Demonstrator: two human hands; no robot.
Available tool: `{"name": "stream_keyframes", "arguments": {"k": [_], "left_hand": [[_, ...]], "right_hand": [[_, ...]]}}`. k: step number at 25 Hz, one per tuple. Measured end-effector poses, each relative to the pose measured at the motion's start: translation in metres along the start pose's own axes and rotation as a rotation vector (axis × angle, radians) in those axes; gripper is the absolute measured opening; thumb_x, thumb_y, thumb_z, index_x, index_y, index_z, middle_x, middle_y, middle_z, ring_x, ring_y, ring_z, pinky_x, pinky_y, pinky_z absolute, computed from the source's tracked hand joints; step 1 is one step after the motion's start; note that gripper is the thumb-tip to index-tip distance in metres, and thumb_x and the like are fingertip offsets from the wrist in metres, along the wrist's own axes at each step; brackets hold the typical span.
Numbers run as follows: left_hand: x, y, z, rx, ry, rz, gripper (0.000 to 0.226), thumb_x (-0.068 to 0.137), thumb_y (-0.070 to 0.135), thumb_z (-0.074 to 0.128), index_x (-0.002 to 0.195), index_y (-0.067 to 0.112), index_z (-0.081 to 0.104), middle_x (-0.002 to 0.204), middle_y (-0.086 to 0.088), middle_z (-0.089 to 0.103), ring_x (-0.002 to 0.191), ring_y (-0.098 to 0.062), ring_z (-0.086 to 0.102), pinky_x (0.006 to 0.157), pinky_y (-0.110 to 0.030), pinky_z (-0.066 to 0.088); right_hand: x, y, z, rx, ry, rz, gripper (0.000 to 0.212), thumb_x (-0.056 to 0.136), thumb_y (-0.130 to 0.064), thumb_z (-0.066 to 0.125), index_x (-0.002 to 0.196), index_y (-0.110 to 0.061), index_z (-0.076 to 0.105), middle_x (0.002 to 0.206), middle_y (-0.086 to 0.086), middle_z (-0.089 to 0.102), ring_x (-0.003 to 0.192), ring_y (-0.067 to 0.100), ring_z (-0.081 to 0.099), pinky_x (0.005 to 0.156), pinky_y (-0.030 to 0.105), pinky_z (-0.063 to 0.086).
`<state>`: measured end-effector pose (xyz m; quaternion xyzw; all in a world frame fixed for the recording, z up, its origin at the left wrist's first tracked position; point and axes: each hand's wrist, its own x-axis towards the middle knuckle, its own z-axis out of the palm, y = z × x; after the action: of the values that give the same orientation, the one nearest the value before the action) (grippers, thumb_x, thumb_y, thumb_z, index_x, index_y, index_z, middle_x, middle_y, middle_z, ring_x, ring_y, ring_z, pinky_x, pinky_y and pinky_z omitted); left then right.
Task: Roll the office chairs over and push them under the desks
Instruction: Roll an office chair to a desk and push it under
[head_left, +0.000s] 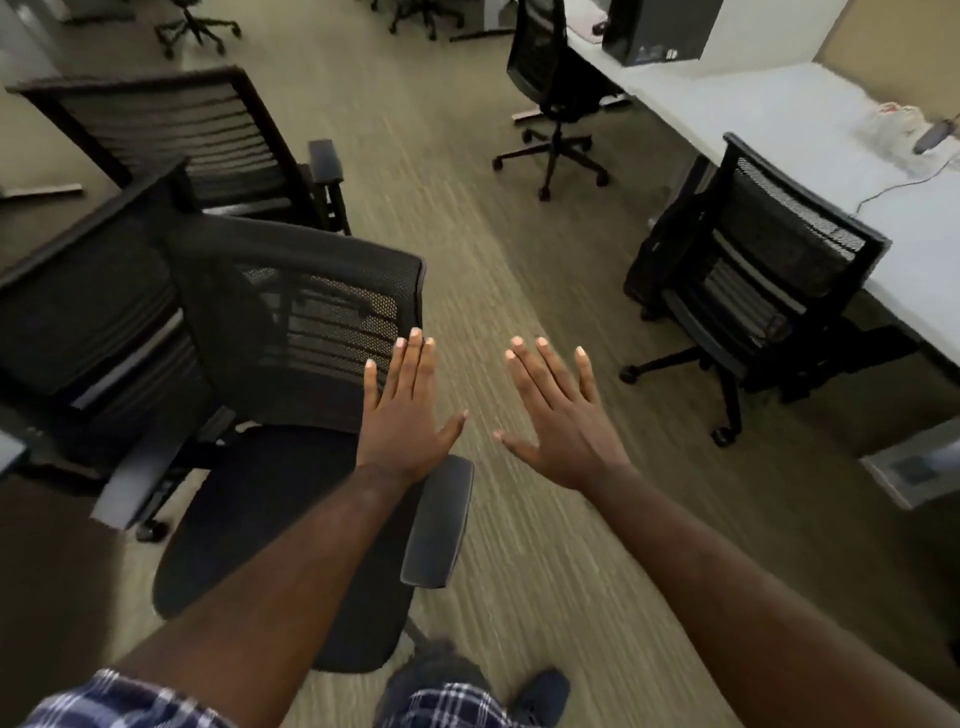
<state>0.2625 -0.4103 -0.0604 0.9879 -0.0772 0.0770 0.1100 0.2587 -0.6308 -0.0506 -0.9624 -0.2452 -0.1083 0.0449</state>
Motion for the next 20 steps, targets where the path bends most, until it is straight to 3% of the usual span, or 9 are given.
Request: {"name": "stream_keyframes", "arguments": {"k": [8,14,20], "left_hand": [[0.05,0.013,-0.003,0.043,0.08,-0.204,0.093,0.092,0.057,0.048,0.156,0.012,-0.002,0.163,-0.004,-0.011,0.148,-0.017,-0.016,0.119,-0.047,-0.011],[0.122,-0.044,-0.005,0.05,0.199,-0.339,0.095,0.09,0.069,0.039,0.156,0.014,0.001,0.165,-0.004,-0.002,0.15,-0.017,-0.01,0.12,-0.05,-0.006],[0.176,-0.097,-0.014,0.036,0.272,-0.52,0.097,0.089,0.072,0.041,0.156,0.013,0.003,0.165,-0.004,-0.001,0.149,-0.016,-0.011,0.119,-0.052,-0.005]], "right_hand": [[0.071,0.072,0.012,0.029,-0.015,-0.149,0.094,0.09,-0.059,0.05,0.157,-0.015,0.0,0.166,0.003,0.003,0.152,0.025,-0.003,0.119,0.057,0.0],[0.193,0.103,0.031,0.02,-0.037,-0.31,0.088,0.093,-0.059,0.045,0.157,-0.014,0.005,0.166,0.004,0.005,0.152,0.024,-0.001,0.119,0.059,0.0],[0.318,0.097,0.043,0.001,-0.06,-0.493,0.084,0.094,-0.066,0.027,0.157,-0.013,0.009,0.166,0.003,0.004,0.152,0.024,-0.001,0.119,0.057,-0.003]]}}
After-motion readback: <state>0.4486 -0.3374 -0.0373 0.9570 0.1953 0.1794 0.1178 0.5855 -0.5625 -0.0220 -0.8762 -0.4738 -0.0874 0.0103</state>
